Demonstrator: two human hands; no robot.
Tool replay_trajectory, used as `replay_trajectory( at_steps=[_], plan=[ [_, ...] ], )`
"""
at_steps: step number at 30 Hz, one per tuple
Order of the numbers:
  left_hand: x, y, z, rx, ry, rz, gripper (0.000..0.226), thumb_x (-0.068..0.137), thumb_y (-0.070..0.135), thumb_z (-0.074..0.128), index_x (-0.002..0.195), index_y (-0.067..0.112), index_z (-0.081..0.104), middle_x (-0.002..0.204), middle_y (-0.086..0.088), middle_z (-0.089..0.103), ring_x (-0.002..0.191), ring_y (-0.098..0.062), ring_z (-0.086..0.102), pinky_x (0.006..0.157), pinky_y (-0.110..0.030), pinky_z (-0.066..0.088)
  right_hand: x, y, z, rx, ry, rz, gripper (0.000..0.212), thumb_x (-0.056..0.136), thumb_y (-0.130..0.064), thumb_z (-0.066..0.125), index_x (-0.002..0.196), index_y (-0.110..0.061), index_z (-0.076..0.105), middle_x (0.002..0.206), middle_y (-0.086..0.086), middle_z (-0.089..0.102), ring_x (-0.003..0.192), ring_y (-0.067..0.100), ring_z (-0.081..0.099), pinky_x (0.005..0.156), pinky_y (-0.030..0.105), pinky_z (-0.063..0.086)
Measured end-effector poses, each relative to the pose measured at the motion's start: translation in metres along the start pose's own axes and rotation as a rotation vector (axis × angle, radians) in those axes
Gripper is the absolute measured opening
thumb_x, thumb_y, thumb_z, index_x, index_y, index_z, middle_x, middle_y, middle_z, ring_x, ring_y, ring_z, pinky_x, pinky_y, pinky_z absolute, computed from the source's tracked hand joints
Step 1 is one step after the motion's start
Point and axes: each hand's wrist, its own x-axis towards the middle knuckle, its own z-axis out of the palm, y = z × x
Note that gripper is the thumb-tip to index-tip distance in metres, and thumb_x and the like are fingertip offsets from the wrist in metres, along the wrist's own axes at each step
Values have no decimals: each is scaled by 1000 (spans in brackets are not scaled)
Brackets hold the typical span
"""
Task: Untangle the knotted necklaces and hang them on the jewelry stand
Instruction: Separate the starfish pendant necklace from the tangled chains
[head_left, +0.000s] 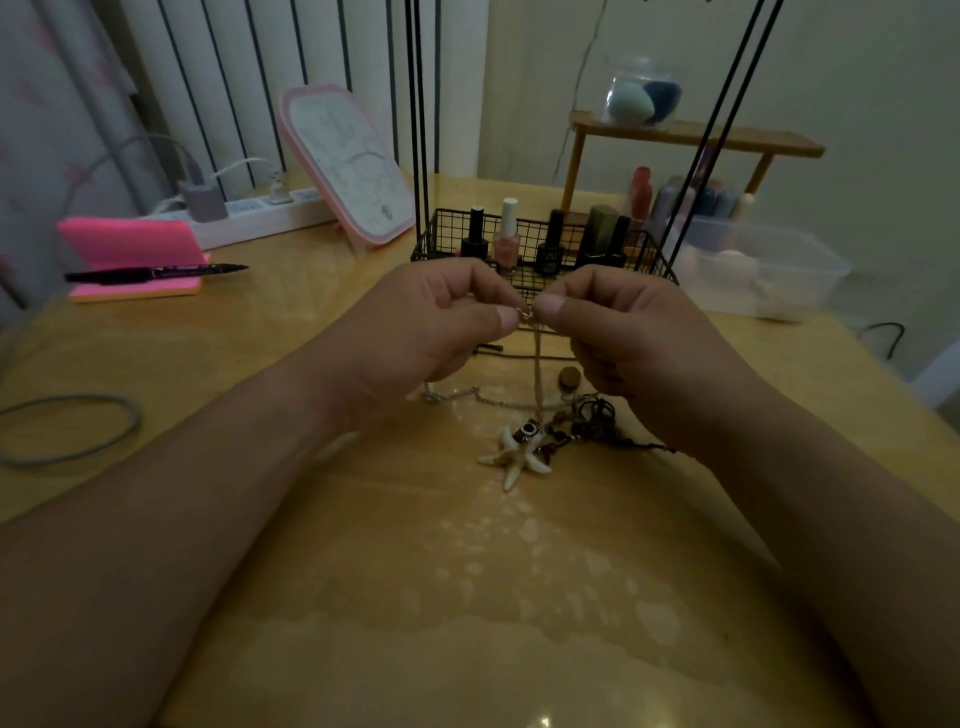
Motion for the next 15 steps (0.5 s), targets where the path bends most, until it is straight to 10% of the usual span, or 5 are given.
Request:
replay_trajectory(
  at_steps=[9,15],
  plan=[
    [1,-1,2,55,62,-9,12,104,19,60,96,12,65,67,-2,62,51,-10,47,47,-20,39,-1,5,3,-170,19,-72,7,98,-19,68,102,-23,71,80,-13,66,62,-3,56,55,13,43],
    [1,1,2,11,88,-13,15,107,19,54,96,12,62,74,-4,64,53,-13,47,48,-20,38,-1,6,7,-315,13,-133,4,97,-27,72,100,-27,74,94,-3,71,85,19,65,75,31,51]
  ],
)
